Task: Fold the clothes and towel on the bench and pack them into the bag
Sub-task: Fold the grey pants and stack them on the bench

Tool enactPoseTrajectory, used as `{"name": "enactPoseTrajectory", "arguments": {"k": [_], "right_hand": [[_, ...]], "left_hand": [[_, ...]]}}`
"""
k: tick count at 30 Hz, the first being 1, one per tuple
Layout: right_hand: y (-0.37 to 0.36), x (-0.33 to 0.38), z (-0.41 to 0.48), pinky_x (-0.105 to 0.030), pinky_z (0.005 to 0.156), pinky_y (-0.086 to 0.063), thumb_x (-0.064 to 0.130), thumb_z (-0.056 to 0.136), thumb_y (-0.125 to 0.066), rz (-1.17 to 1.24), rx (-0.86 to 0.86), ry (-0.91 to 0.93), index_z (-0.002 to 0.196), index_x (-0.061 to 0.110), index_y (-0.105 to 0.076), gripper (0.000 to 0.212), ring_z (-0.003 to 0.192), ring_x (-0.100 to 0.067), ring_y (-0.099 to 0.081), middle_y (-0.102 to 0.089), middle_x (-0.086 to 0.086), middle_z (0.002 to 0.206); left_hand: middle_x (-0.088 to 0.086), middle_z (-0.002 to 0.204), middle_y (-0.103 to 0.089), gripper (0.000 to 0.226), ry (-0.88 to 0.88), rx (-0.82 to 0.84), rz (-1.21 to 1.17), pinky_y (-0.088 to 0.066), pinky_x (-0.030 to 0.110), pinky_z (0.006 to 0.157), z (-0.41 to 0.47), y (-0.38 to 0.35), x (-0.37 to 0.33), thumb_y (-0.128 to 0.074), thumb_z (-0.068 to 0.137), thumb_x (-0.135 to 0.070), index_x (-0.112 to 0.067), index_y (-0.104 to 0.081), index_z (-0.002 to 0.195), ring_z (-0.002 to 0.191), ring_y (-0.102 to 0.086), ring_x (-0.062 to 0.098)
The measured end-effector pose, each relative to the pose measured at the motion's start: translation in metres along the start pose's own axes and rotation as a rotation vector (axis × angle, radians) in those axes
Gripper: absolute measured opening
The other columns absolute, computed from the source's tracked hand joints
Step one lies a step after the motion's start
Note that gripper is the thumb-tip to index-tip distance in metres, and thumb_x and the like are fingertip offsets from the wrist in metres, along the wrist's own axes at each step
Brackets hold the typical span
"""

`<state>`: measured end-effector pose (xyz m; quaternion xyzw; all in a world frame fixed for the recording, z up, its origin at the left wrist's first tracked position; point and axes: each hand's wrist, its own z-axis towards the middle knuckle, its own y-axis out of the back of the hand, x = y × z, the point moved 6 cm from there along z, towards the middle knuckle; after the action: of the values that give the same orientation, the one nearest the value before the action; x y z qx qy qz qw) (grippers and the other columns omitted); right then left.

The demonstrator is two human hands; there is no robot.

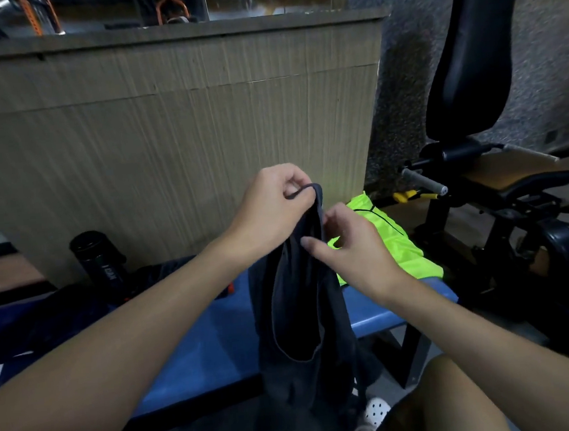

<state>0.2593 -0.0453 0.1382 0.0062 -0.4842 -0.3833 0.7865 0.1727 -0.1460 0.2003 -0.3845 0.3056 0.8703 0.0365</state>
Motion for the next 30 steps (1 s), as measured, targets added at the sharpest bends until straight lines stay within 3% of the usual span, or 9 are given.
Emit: {"name": "enactPoseTrajectory", "arguments": {"k": [4,7,10,13,18,22,24,28,30], "right_hand": [[0.007,-0.022,0.006,-0.032,0.058,-0.034,0.008,0.087,-0.061,0.076,-0.077,-0.106,0.073,0.023,-0.046,0.026,0.059,-0.011,-0.04,-0.053,0.001,0.062],[0.021,-0.03,0.009,-0.034,0.062,-0.044,0.002,0.089,-0.062,0.194,-0.108,-0.193,0.078,0.021,-0.053,0.024,0.065,-0.014,-0.053,-0.068,-0.014,0.076],[0.031,-0.027,0.015,-0.026,0.063,-0.045,0.002,0.089,-0.065,0.111,-0.085,-0.145,0.078,0.019,-0.058,0.022,0.065,-0.003,-0.058,-0.067,-0.001,0.074],[0.038,-0.027,0.021,-0.035,0.069,-0.048,0.005,0.087,-0.066,0.048,-0.092,-0.118,0.077,0.025,-0.06,0.023,0.069,-0.019,-0.061,-0.068,0.0,0.073],[0.045,-0.032,0.027,-0.037,0.07,-0.047,0.01,0.086,-0.066,-0.078,-0.061,-0.065,0.079,0.026,-0.061,0.019,0.071,-0.022,-0.059,-0.065,-0.002,0.073],[0.045,-0.029,0.028,-0.021,0.072,-0.04,-0.001,0.084,-0.061,-0.316,-0.013,-0.025,0.088,0.021,-0.062,0.022,0.077,-0.016,-0.06,-0.062,0.008,0.075],[0.045,-0.025,0.029,-0.025,0.075,-0.045,-0.002,0.084,-0.059,-0.337,-0.008,-0.023,0.09,0.02,-0.064,0.024,0.081,-0.018,-0.063,-0.065,0.004,0.079],[0.035,-0.003,0.036,-0.035,0.088,-0.054,-0.008,0.085,-0.056,-0.174,0.03,0.03,0.09,0.024,-0.066,0.033,0.087,-0.015,-0.069,-0.071,0.003,0.086],[0.023,0.013,0.037,-0.026,0.084,-0.051,-0.01,0.086,-0.056,-0.107,0.091,0.075,0.091,0.024,-0.067,0.036,0.081,-0.001,-0.066,-0.069,0.014,0.083]], "left_hand": [[0.003,0.076,-0.073,0.005,0.021,0.074,0.06,-0.054,0.031,0.068,-0.003,0.012,0.001,-0.071,0.087,-0.014,-0.013,-0.071,0.082,0.074,-0.07,0.018],[-0.003,0.072,-0.069,0.008,-0.027,0.205,0.286,-0.051,0.026,0.065,-0.008,0.028,0.007,-0.075,0.081,-0.017,-0.022,-0.071,0.086,0.068,-0.066,0.009],[-0.005,0.087,-0.067,0.022,-0.101,0.321,0.46,-0.053,0.033,0.074,-0.013,0.039,0.014,-0.069,0.08,-0.011,-0.024,-0.068,0.098,0.08,-0.063,0.009],[-0.011,0.095,-0.065,0.025,-0.096,0.358,0.408,-0.049,0.025,0.074,-0.015,0.048,0.02,-0.064,0.083,-0.002,-0.022,-0.07,0.097,0.08,-0.059,0.0],[0.006,0.08,-0.074,0.028,0.029,0.226,0.259,-0.052,0.029,0.068,-0.014,0.066,0.032,-0.053,0.081,0.009,-0.01,-0.074,0.083,0.072,-0.068,0.018],[0.012,0.072,-0.067,0.03,0.084,0.128,0.264,-0.041,0.025,0.057,-0.011,0.073,0.037,-0.045,0.082,0.01,-0.007,-0.069,0.076,0.063,-0.056,0.013],[0.007,0.069,-0.065,0.032,0.116,0.156,0.275,-0.04,0.024,0.056,-0.01,0.071,0.039,-0.044,0.082,0.01,-0.01,-0.068,0.074,0.059,-0.053,0.01],[-0.002,0.083,-0.068,0.015,0.212,0.386,0.208,-0.046,0.016,0.069,-0.016,0.053,0.038,-0.064,0.089,-0.008,-0.014,-0.071,0.101,0.07,-0.059,0.003],[-0.004,0.113,-0.068,0.051,0.194,0.483,0.076,-0.049,0.017,0.093,-0.019,0.034,0.03,-0.078,0.083,-0.026,-0.016,-0.059,0.13,0.1,-0.065,0.001]]}}
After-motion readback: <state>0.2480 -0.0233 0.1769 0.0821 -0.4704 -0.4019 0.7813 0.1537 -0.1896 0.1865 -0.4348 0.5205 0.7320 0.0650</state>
